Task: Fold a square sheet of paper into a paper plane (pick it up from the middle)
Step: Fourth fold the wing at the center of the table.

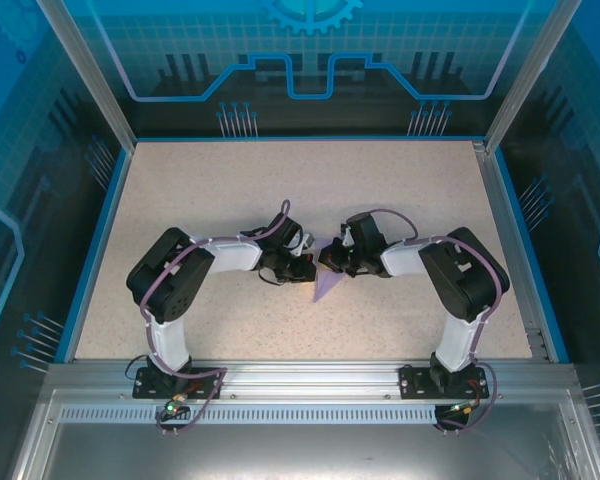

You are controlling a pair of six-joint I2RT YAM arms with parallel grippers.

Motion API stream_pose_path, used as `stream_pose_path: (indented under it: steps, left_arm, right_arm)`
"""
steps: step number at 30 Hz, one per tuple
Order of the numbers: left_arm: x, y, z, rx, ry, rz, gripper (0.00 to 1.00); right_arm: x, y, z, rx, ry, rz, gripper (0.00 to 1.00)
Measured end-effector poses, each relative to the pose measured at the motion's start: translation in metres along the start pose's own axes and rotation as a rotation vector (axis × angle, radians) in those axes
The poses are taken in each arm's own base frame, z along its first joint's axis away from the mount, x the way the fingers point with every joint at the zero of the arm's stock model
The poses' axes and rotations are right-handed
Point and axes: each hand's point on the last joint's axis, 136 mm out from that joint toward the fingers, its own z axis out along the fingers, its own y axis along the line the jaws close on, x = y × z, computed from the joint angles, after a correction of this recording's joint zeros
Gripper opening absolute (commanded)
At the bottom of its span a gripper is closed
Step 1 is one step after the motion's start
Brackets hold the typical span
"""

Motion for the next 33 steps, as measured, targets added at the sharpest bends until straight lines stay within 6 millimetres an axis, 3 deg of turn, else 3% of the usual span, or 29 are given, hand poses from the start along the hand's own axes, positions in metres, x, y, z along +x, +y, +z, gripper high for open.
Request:
stream_pose_path:
  steps: [11,22,33]
  left_arm:
    - [0.005,-0.004,-0.01,0.007,-0.011,0.007,0.0]
    - [-0.005,-0.024,-0.033,0.046,-0.069,0.026,0.16]
    - [0.007,-0.039,-0.027,0.061,-0.047,0.059,0.19]
  right_arm:
    - [-0.001,-0.002,0.005,0.006,0.005,0.002,0.0]
    - [0.0,-0.002,0.006,0.011,0.003,-0.008,0.02]
    - [0.0,-0.002,0.006,0.014,0.001,-0.018,0.02]
